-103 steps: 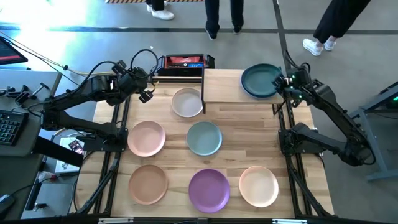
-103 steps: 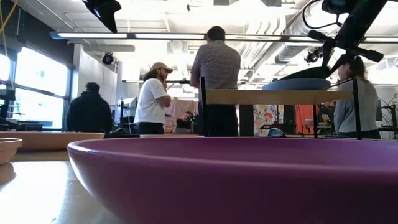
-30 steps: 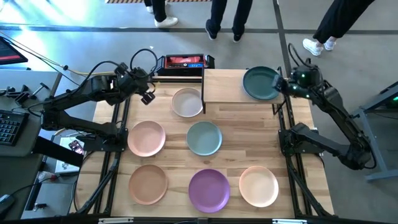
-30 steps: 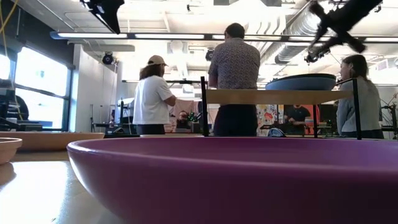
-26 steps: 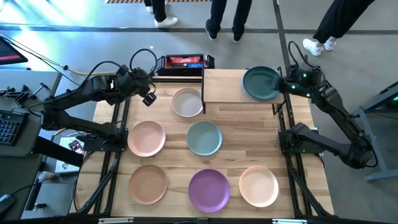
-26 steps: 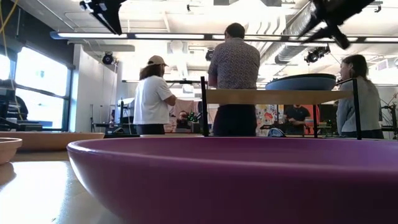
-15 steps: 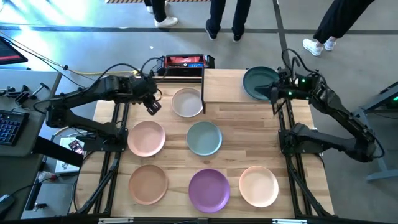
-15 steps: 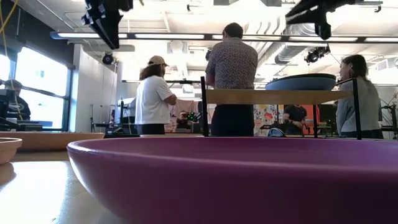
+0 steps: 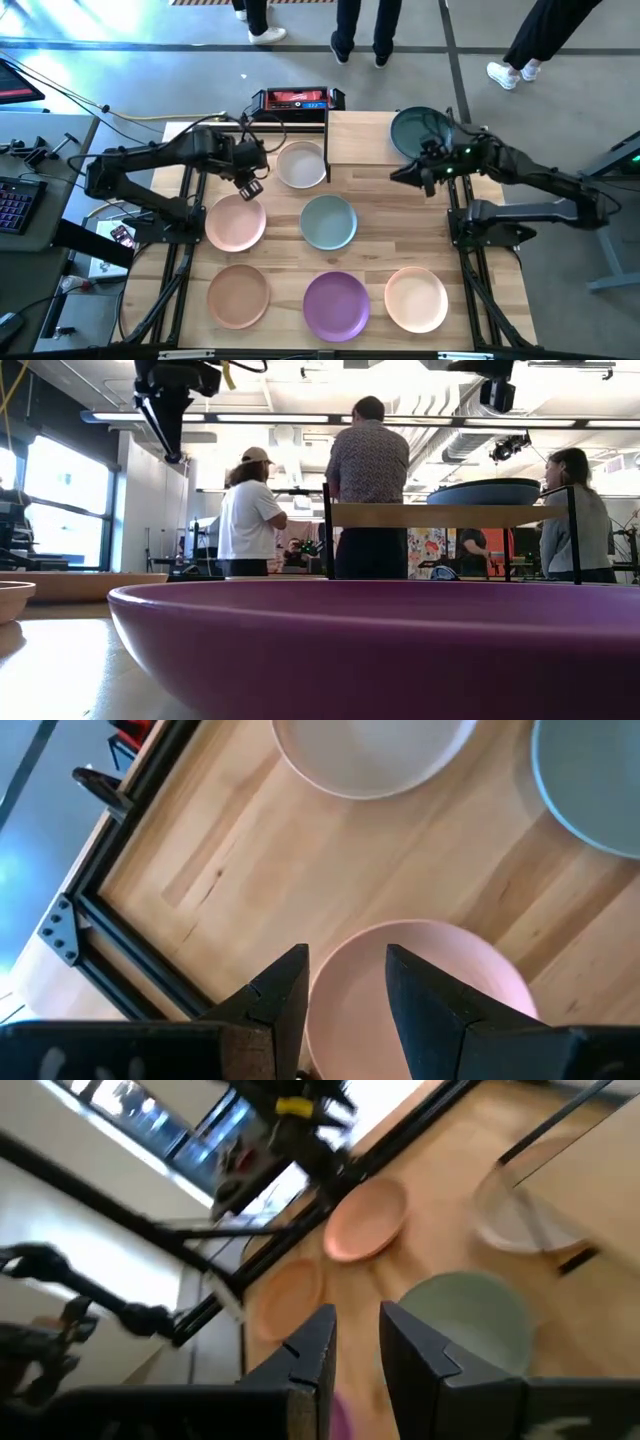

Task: Place and stack plates onto a shelf
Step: Stack the purple plate on top of the green plate on the shelf

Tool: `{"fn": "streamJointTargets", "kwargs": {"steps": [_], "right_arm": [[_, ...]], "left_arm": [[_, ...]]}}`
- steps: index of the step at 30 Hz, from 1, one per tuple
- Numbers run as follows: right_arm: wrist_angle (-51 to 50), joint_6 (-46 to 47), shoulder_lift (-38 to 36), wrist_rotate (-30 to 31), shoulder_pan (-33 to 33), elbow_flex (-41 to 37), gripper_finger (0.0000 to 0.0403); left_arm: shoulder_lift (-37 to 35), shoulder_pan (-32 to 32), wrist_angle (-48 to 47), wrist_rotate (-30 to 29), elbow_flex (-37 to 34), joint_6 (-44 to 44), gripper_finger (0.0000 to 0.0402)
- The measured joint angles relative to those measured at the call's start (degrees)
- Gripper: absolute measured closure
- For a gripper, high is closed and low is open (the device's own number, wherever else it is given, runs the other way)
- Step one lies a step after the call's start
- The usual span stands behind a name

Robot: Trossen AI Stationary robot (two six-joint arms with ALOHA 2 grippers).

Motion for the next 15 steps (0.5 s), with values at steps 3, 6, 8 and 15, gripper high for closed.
{"fn": "streamJointTargets", "kwargs": {"steps": [3,6,8,15], "right_arm": [[1.5,3.1,2.5,1.4,4.8,0.0,0.0341],[2.6,3.3,5.4,1.4,9.5,0.0,0.0341],[2.6,5.6,7.5,2.3,12.4,0.0,0.0341],[2.5,14.5,15.7,7.5,21.4,0.0,0.0341]], "left_arm": [[-0.2,-1.7,-1.3,1.0,0.0,0.0,0.0280],[-0.7,-3.7,-3.1,2.2,0.0,0.0,0.0280],[-0.9,-5.0,-4.2,2.6,0.0,0.0,0.0280],[-1.3,-10.2,-7.0,2.7,0.0,-1.6,0.0280]]}}
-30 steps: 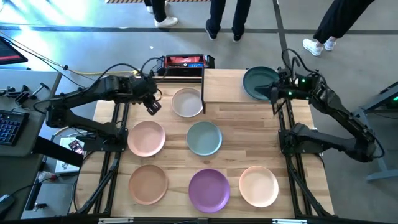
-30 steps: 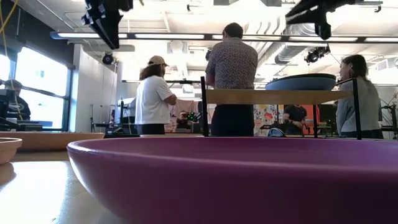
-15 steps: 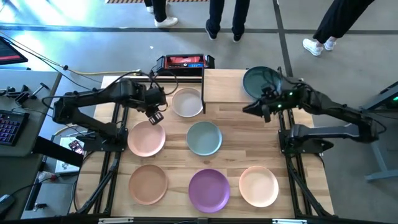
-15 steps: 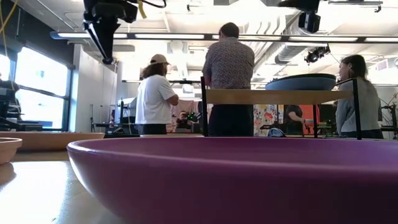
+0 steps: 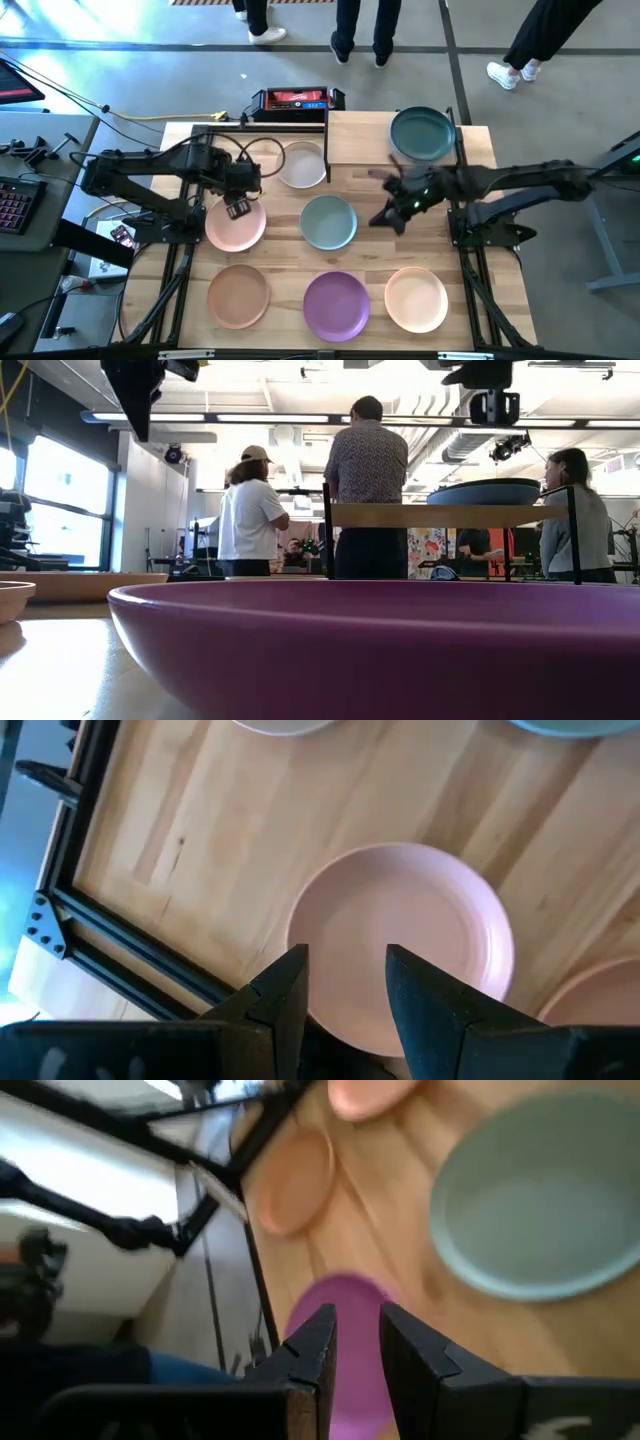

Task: Place and stack plates onto a shelf
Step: Stack the purple plate on top of the green plate on the shelf

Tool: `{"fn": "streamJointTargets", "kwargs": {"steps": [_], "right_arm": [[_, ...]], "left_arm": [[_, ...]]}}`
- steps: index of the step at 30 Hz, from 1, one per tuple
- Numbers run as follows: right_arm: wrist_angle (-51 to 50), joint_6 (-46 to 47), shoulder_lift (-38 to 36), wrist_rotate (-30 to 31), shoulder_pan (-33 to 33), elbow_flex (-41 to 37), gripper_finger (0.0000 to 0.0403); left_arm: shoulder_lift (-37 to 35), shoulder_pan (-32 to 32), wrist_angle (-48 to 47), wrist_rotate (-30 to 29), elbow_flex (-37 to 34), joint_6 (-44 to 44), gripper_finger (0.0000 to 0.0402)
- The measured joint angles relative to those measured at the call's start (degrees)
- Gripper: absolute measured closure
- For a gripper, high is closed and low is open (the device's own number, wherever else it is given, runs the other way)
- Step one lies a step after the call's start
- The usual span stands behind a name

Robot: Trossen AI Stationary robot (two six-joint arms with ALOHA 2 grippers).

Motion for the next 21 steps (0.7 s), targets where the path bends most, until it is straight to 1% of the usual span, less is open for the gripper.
{"fn": "streamJointTargets", "kwargs": {"steps": [5,10,15,21], "right_arm": [[0.7,5.8,5.8,1.4,5.4,0.0,0.0341],[4.4,9.3,10.7,1.5,10.1,0.0,0.0335],[8.0,11.8,15.2,4.0,13.6,0.0,0.0306],[11.1,14.4,20.7,4.3,16.1,0.0,0.0270]], "left_arm": [[0.0,-3.3,-0.4,0.2,0.0,-0.9,0.0280],[0.0,-6.4,-0.4,1.7,0.0,-3.1,0.0280],[0.0,-9.4,-0.4,2.1,0.0,-5.3,0.0280],[0.0,-11.5,-0.3,4.3,0.0,-6.4,0.0280]]}}
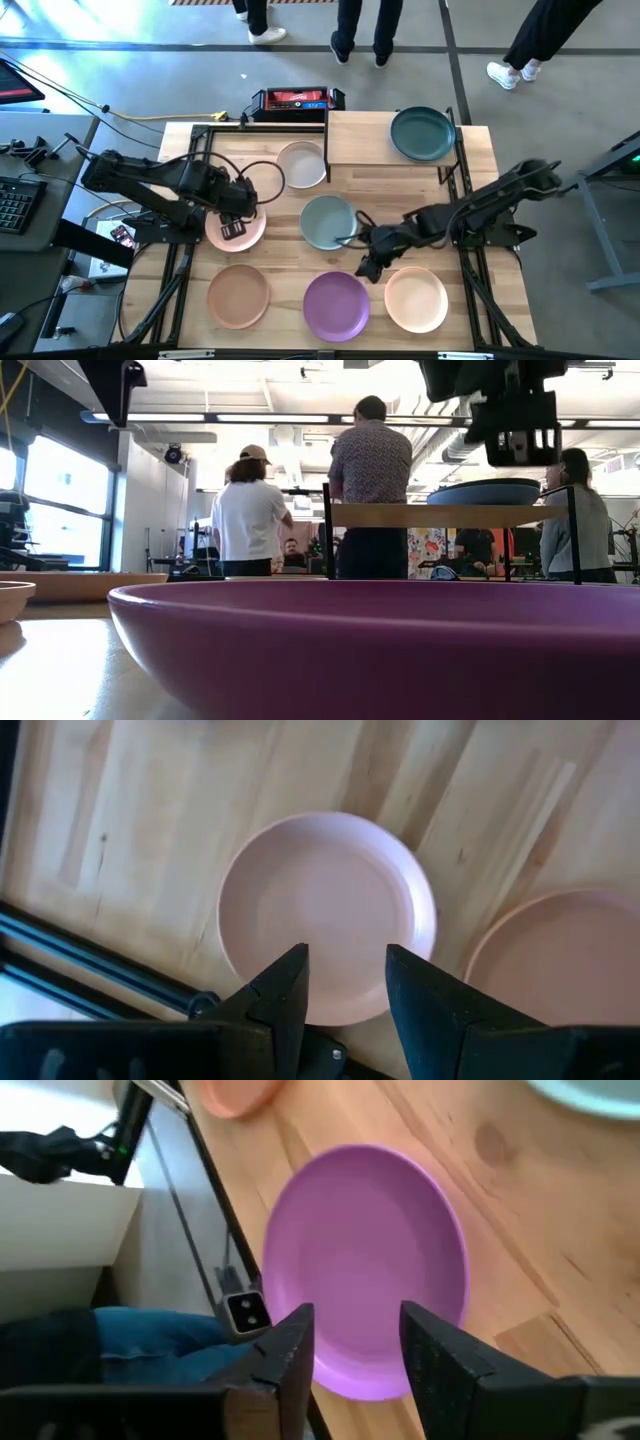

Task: Place and stack plates onto a shelf
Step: Stack the purple plate on top of the green plate on the shelf

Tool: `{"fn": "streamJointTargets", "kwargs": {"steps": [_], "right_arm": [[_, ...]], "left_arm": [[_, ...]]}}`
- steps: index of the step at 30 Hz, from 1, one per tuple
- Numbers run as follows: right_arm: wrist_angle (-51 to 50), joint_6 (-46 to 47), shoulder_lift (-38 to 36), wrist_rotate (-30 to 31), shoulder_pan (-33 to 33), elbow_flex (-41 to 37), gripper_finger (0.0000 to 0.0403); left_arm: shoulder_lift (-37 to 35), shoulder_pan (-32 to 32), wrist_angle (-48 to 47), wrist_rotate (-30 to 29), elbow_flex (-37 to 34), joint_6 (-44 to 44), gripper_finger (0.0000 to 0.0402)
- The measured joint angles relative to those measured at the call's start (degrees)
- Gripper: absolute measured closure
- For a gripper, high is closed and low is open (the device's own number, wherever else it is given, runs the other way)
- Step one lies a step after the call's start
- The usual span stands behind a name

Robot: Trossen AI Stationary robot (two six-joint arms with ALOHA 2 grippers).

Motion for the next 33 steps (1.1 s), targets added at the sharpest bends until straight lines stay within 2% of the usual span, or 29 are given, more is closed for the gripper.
{"fn": "streamJointTargets", "kwargs": {"steps": [11,17,33], "right_arm": [[0.2,3.5,7.3,0.6,2.5,0.0,0.0286],[0.1,4.1,8.3,2.6,3.0,0.0,0.0300],[-1.7,0.7,9.9,2.9,2.3,0.0,0.0295]], "left_arm": [[0.0,-0.9,0.2,-0.1,0.0,-2.0,0.0280],[0.0,-0.9,0.2,-0.1,0.0,-2.9,0.0280],[0.0,-0.9,0.7,-1.8,0.0,-2.9,0.0280]]}}
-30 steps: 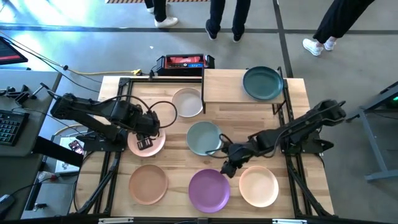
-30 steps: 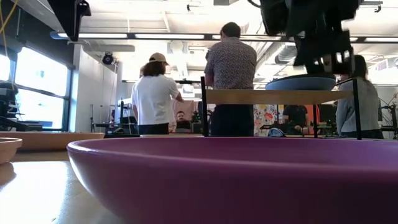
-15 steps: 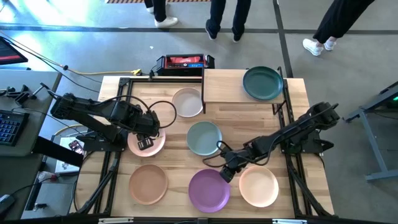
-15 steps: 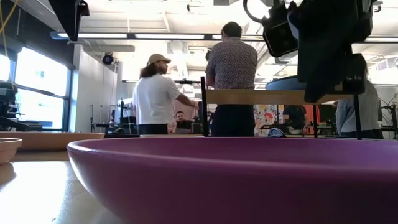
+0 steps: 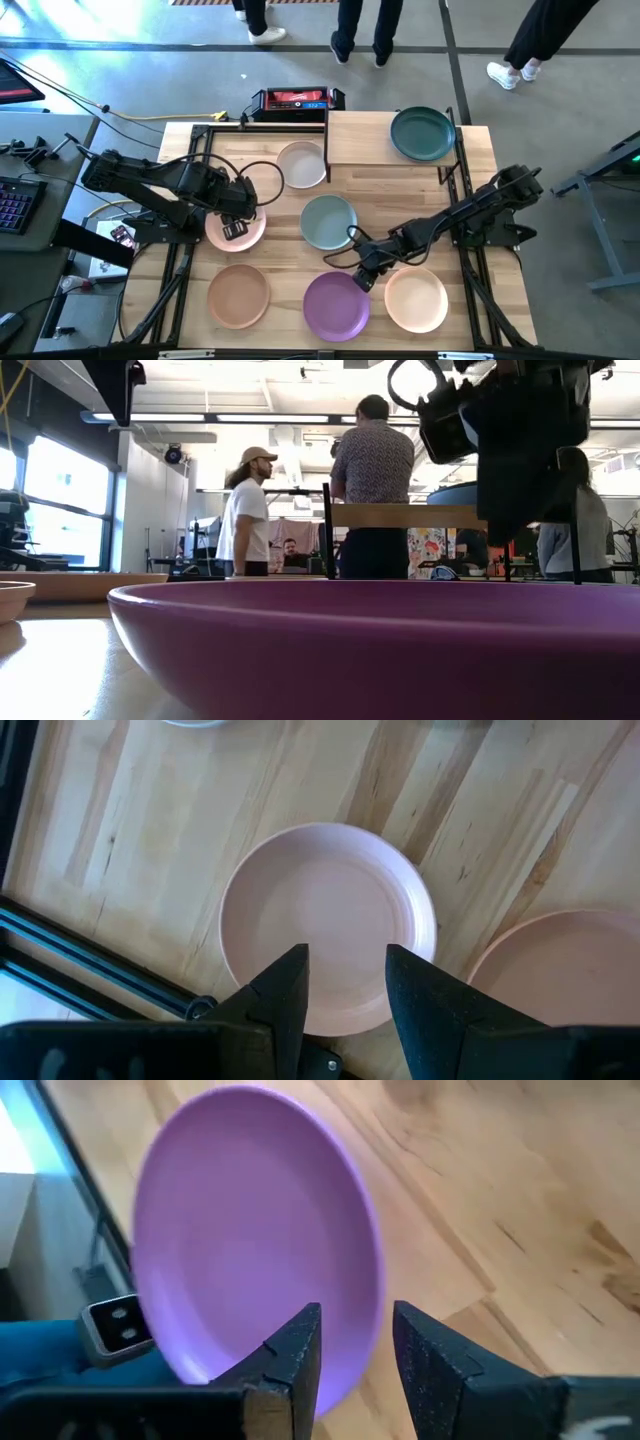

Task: Place and stack plates onto a shelf
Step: Stack the purple plate on top of the green plate on the shelf

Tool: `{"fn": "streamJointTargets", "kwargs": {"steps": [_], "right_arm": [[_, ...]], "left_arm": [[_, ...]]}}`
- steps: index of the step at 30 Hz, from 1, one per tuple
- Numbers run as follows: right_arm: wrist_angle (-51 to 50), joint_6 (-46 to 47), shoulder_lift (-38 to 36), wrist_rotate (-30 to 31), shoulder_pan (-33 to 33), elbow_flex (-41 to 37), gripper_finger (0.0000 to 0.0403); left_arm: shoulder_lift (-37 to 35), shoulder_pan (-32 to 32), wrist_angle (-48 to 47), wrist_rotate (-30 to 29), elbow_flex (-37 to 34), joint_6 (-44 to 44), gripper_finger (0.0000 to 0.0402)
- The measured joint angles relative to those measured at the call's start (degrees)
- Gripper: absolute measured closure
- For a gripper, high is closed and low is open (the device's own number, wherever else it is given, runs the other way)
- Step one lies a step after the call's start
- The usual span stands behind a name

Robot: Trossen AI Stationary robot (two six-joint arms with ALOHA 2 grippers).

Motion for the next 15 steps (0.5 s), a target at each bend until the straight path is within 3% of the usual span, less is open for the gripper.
{"fn": "streamJointTargets", "kwargs": {"steps": [15], "right_arm": [[5.5,0.7,5.5,-0.2,0.2,0.0,0.0295]], "left_arm": [[0.0,0.0,0.1,-1.4,0.0,0.0,0.0280]]}}
